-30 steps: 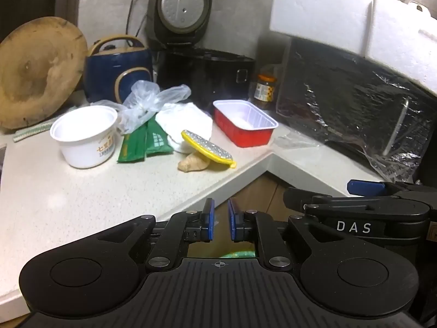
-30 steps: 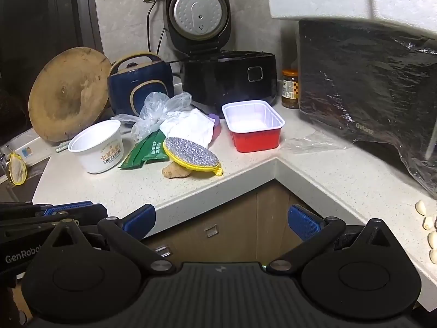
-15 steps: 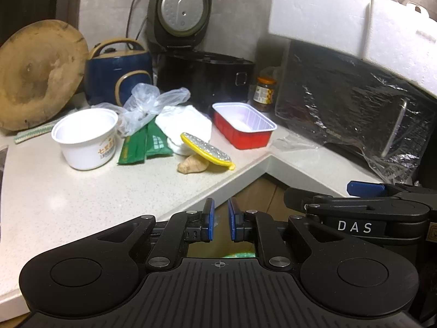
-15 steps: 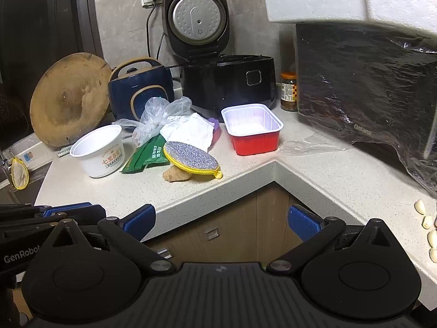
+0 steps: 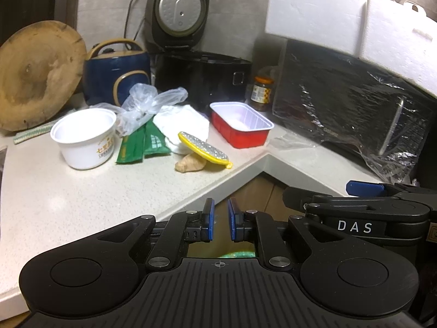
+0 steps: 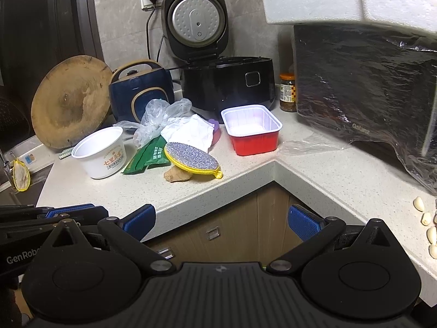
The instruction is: Collect trash
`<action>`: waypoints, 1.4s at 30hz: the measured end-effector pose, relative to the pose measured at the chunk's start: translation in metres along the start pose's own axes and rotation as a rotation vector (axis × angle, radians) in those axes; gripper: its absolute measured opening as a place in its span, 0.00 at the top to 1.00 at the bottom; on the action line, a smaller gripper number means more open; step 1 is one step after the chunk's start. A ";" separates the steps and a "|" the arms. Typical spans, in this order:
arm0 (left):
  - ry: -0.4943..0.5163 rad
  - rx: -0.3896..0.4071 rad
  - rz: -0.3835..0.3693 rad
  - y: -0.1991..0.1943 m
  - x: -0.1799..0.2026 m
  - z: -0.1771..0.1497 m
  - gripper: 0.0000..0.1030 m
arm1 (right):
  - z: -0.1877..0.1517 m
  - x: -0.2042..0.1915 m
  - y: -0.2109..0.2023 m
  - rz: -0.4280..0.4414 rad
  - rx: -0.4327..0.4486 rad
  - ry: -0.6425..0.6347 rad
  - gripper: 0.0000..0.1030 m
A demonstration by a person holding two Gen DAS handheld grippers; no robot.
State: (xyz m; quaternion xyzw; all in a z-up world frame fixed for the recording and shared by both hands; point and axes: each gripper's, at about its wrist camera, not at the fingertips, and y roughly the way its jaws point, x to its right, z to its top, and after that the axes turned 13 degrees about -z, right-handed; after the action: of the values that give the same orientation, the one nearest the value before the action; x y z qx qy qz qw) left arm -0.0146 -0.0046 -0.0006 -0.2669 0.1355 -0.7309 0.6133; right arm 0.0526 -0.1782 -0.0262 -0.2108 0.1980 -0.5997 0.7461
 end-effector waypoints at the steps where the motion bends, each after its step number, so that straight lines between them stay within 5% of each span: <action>1: 0.000 0.000 -0.001 0.000 0.000 0.000 0.87 | 0.000 0.000 0.000 -0.001 0.001 0.001 0.00; 42: -0.021 0.022 -0.008 -0.004 0.000 0.000 0.87 | 0.001 0.001 0.003 0.004 -0.006 -0.007 0.00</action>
State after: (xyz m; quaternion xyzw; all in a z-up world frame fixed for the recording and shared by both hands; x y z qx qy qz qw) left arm -0.0175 -0.0043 0.0015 -0.2683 0.1200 -0.7318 0.6148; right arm 0.0560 -0.1787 -0.0275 -0.2146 0.1976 -0.5970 0.7473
